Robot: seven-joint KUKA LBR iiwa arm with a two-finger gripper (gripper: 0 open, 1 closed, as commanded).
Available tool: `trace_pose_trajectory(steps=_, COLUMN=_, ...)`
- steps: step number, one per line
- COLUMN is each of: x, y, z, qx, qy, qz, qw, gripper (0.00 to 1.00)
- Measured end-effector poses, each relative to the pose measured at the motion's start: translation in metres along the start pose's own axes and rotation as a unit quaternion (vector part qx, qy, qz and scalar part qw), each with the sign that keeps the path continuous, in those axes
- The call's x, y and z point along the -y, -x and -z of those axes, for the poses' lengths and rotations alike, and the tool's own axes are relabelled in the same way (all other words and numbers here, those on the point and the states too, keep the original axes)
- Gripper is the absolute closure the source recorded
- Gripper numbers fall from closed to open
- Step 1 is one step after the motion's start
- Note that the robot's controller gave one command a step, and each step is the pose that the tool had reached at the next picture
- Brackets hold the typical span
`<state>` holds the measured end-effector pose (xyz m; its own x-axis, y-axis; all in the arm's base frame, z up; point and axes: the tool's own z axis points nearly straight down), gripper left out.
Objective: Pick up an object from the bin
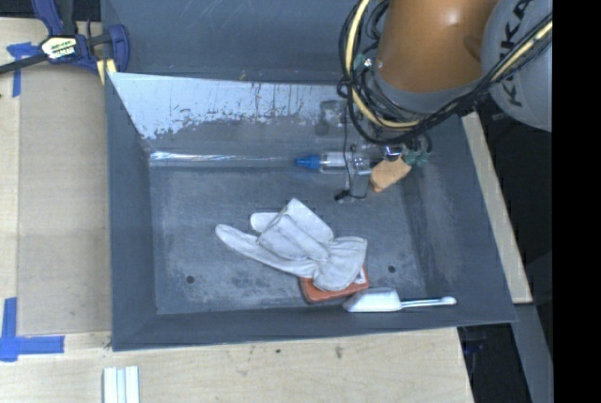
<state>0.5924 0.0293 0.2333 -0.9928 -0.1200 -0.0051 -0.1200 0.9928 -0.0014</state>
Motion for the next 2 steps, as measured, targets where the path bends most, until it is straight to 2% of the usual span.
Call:
trace_pose_trajectory(steps=1, x=-0.019, y=-0.001, z=-0.027, qx=-0.0006, qy=0.001, qz=0.068, qw=0.9977, gripper=0.0)
trace_pose_trajectory(steps=2, x=-0.035, y=-0.007, z=-0.043, qx=-0.0013, qy=0.001, qz=-0.039, qw=0.9992, gripper=0.0)
